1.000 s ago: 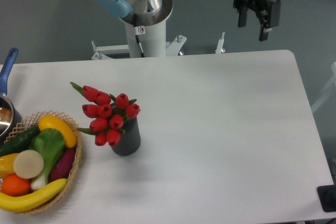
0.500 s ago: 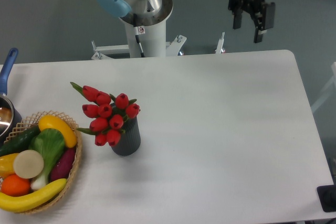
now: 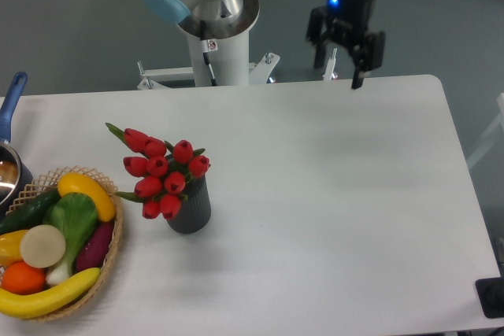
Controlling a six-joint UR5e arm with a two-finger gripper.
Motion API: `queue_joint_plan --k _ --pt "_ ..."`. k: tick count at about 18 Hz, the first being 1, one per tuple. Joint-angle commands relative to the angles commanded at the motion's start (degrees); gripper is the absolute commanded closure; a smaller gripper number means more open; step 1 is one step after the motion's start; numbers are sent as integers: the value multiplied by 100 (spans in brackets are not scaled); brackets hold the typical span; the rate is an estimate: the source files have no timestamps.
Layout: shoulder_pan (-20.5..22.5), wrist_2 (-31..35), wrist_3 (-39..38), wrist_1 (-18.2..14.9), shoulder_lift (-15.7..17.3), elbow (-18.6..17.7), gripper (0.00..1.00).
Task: Pick up the flowers from the vase
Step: 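Move the open gripper down toward the red tulips in the grey vase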
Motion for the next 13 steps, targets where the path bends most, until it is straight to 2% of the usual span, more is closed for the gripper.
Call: queue_joint_plan --k 3,6,7,10,13 --pt "-62 -745 -385 193 -141 -176 0" --pt "-246 -1598 -798 720 -509 -334 0" --pt "-360 -1818 -974 791 -641 -335 0" --pt "-475 -2547 -1099 862 -897 -343 0" --pt "-519 -3164 -1379 862 -932 -422 0"
